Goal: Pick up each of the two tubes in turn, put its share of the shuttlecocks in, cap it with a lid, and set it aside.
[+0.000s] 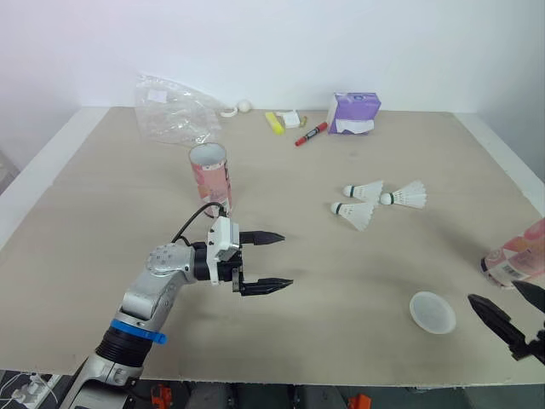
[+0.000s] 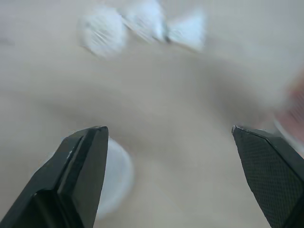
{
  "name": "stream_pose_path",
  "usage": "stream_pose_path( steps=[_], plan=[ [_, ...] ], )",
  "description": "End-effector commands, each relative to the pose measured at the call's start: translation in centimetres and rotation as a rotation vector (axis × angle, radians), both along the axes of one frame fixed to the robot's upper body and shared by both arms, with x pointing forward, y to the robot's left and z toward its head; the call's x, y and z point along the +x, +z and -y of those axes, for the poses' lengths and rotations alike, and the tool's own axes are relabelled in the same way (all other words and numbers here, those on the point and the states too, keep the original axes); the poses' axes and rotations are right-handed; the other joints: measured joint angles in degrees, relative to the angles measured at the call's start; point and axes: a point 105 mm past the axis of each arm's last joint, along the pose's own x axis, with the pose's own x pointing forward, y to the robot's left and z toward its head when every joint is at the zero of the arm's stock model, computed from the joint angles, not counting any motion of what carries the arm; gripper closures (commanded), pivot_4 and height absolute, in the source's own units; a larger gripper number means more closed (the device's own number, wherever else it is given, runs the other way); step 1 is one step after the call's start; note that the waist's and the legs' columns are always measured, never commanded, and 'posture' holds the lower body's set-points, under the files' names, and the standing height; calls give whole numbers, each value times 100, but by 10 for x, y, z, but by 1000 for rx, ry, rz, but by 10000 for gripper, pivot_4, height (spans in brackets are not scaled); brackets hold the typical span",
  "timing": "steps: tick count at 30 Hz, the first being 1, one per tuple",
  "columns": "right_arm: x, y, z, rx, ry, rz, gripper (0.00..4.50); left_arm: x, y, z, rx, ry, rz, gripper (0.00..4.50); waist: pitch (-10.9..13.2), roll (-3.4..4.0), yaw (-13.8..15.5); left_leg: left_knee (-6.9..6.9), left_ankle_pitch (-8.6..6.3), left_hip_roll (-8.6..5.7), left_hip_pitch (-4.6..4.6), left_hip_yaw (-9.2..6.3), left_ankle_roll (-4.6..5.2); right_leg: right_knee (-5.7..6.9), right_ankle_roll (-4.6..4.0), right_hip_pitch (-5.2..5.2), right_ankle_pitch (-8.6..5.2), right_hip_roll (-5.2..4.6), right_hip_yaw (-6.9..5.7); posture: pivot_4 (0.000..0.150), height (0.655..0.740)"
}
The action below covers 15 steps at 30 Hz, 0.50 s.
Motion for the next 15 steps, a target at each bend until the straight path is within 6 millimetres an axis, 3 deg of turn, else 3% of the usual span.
stream_pose_path(
  steps=[1,6,9,15],
  plan=[
    [15,8,-46,6,216,32,310,5,17,-5,-98,60,62,0,-1,1,29,0,0,0,0,-1,0,0,0,0,0,0,0,1500,7400],
    [40,8,-95,35,405,83,310,8,15,-9,-118,139,74,0,2,-2,34,-2,-1,-4,-7,-4,-3,-1,-3,-1,-4,4,1,1500,7400],
    [56,4,-123,42,526,97,310,21,10,-19,-102,298,86,0,10,-15,38,0,-3,-6,-10,-5,-5,-5,-1,-1,-6,2,3,1500,7400],
    [69,-1,-155,30,710,107,310,45,8,-60,-127,678,36,0,20,-34,50,0,-5,-7,-16,-11,-5,-7,2,0,-7,-2,0,1500,7400]
  ],
)
